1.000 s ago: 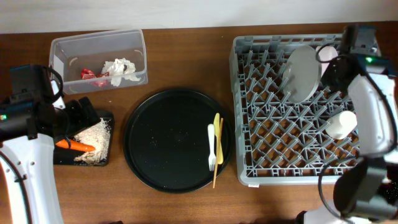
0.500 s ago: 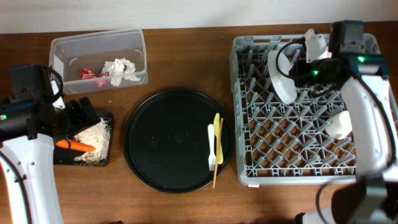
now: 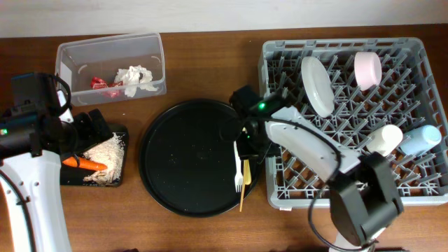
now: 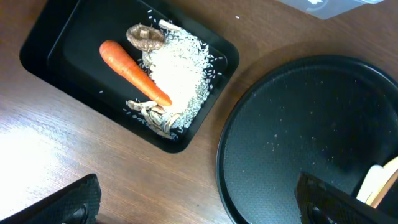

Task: Sort waste into correct bins and load items into the dishwasher rack
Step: 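Reach the right gripper down to the white fork on the round tray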

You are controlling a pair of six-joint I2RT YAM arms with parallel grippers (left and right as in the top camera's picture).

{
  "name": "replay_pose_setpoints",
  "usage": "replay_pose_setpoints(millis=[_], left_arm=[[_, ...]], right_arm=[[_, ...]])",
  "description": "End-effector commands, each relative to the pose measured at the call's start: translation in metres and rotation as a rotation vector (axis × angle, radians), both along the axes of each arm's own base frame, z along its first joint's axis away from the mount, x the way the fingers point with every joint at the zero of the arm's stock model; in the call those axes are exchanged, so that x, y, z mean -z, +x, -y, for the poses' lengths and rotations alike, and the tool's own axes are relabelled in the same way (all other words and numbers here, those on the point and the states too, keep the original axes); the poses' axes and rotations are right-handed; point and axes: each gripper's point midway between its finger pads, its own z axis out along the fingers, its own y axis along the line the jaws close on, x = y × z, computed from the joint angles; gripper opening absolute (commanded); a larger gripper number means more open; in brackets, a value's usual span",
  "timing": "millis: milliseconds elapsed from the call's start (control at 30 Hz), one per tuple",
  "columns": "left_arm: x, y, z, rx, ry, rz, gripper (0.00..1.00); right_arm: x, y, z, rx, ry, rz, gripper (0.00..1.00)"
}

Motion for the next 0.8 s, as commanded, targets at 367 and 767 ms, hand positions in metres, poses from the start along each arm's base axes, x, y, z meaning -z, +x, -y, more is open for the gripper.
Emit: replay_pose_setpoints(millis=[367,767], left_arm=[[0.001,-0.002,0.0,-0.011,-0.011,-0.001,0.99],[0.001,-0.002,0.0,-0.011,-0.011,-0.001,0.99]], right_arm=[[0.04,-0.002,0.002,0.11,-0.166,0.115,0.37],[0.056,-0.011,0.0,0.129,-0.131,0.09,0.04]])
